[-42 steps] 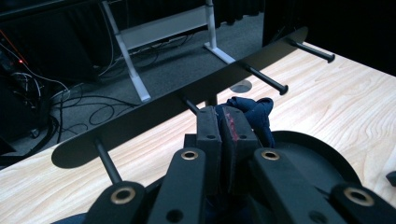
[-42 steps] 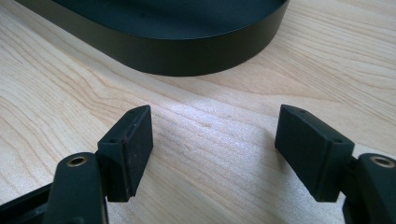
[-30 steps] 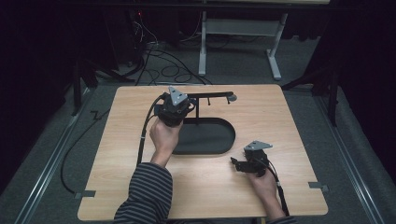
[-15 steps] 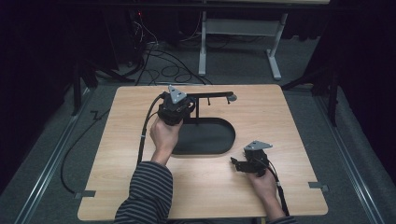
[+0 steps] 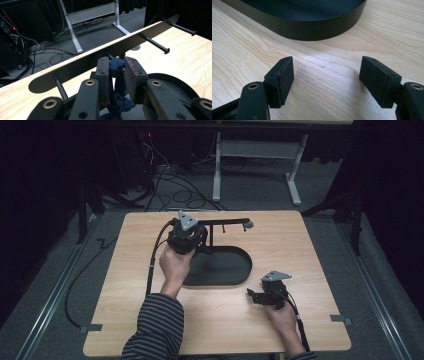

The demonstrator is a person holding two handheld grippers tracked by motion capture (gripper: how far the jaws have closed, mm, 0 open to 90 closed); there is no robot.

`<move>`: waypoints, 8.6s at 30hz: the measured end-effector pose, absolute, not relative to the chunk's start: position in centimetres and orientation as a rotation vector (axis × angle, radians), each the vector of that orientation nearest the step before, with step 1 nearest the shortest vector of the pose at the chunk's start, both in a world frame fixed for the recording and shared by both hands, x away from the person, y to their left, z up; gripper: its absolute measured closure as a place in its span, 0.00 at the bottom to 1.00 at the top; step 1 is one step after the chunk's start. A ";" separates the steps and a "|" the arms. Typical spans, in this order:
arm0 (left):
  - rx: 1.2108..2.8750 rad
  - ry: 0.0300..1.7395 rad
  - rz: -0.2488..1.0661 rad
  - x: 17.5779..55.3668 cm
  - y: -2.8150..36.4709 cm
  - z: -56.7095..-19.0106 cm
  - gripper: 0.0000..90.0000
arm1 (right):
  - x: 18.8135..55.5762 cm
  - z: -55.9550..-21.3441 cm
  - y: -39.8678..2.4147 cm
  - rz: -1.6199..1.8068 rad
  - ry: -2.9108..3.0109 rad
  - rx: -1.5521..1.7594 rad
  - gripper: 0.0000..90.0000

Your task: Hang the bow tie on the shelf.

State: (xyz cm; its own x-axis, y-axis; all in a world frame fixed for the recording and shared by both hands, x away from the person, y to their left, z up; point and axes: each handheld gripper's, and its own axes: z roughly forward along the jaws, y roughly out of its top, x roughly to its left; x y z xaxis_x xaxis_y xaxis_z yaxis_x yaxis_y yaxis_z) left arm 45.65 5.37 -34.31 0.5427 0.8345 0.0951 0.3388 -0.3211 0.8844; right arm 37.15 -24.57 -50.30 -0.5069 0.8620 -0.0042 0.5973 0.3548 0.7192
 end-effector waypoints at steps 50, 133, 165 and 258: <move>1.867 0.938 0.567 38.1 14.2 -35.6 0.63 | 37.1 -50.3 -24.5 0.937 2.240 1.271 0.32; 1.776 1.062 0.464 31.5 20.3 -40.9 0.58 | 37.1 -50.3 -24.4 0.935 2.234 1.283 0.32; 1.805 1.138 0.416 33.7 19.8 -44.1 0.55 | 37.1 -50.3 -24.4 0.933 2.237 1.278 0.32; 1.955 1.259 0.460 37.1 17.1 -49.4 0.53 | 37.1 -50.3 -24.4 0.934 2.238 1.276 0.32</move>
State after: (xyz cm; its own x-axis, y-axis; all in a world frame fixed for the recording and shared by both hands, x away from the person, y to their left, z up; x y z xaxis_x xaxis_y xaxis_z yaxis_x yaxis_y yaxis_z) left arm 37.07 17.07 -49.38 0.4512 0.8872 -0.0959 0.6167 -0.2324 0.7521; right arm 37.09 -24.40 -50.29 -0.5038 0.8637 -0.0142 0.5975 0.3604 0.7163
